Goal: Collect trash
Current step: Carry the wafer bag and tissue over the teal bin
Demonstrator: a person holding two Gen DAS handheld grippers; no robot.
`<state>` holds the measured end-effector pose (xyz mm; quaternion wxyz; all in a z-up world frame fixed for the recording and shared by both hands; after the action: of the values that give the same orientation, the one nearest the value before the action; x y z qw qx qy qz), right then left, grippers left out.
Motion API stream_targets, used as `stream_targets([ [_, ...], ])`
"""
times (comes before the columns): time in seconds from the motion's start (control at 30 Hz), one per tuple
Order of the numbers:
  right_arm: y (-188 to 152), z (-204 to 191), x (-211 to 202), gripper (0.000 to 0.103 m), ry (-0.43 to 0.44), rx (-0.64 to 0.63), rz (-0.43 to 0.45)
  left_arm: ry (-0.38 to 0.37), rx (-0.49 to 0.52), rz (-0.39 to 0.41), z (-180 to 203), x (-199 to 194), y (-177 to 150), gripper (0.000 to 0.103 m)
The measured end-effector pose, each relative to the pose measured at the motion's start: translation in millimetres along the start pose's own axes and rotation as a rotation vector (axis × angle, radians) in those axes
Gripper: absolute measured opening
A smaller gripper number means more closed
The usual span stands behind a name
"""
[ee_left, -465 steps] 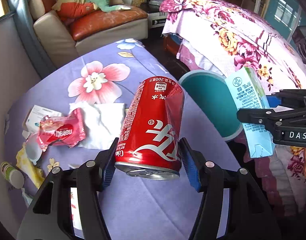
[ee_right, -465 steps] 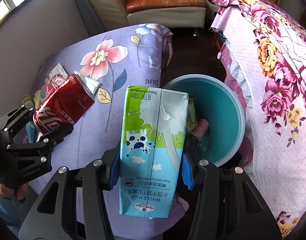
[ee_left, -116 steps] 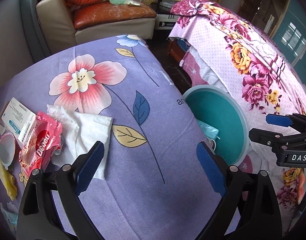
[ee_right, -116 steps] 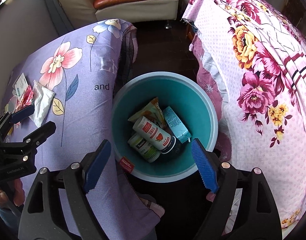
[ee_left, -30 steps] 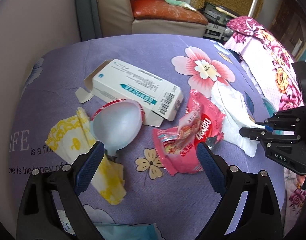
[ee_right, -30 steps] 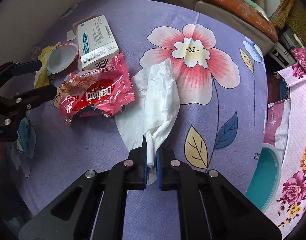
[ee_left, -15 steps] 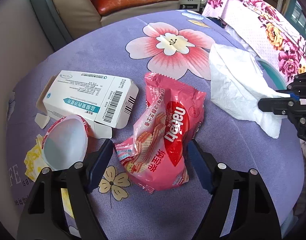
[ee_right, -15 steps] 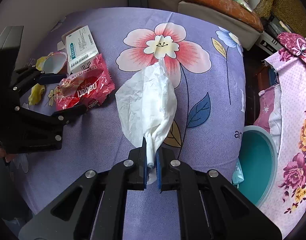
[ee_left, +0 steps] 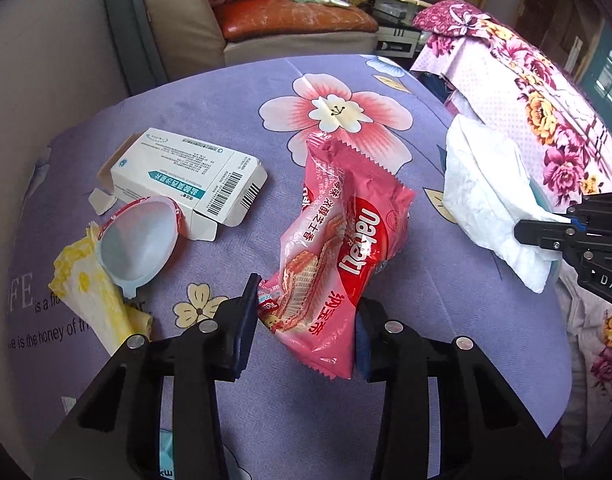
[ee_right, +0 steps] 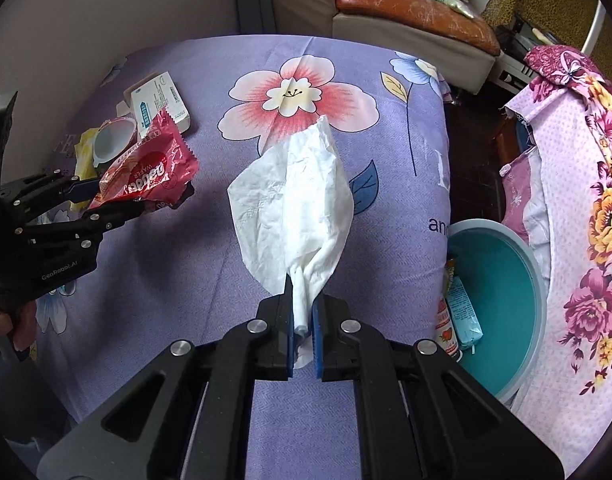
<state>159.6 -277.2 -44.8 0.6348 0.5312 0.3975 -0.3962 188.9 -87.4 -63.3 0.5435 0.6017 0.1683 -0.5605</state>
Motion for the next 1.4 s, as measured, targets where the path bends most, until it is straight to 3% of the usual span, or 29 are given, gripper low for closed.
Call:
stream_targets([
  [0.27,-25,24,-35,0.006,-0.048,0.034,0.077,-0.025,0.049,0.009,44,-10,-3,0.041],
  [0.6,-59,78,-50,0.006,-0.077,0.123,0.106,-0.042,0.132,0.009,116,3,10,0.041],
  [1.07,-107,174,-42,0.006,-0.136,0.305,0.075,-0.077,0.268,-0.039,228,53,34,0.042],
  [1.4,-115,201,-29,0.006,-0.145,0.355,0.05,-0.096,0.307,-0.073,253,79,41,0.042],
])
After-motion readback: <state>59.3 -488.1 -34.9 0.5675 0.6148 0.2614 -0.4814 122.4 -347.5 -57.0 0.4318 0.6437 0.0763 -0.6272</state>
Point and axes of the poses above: each gripper's, at about its wrist camera, not at the fingertips, and x roughly the way its jaws point, z to its right, y to its top, the point moved 2 cm from there along x, roughly the way its jaws point, and after that the axes turned 13 degrees about -y, right-handed, at the moved point
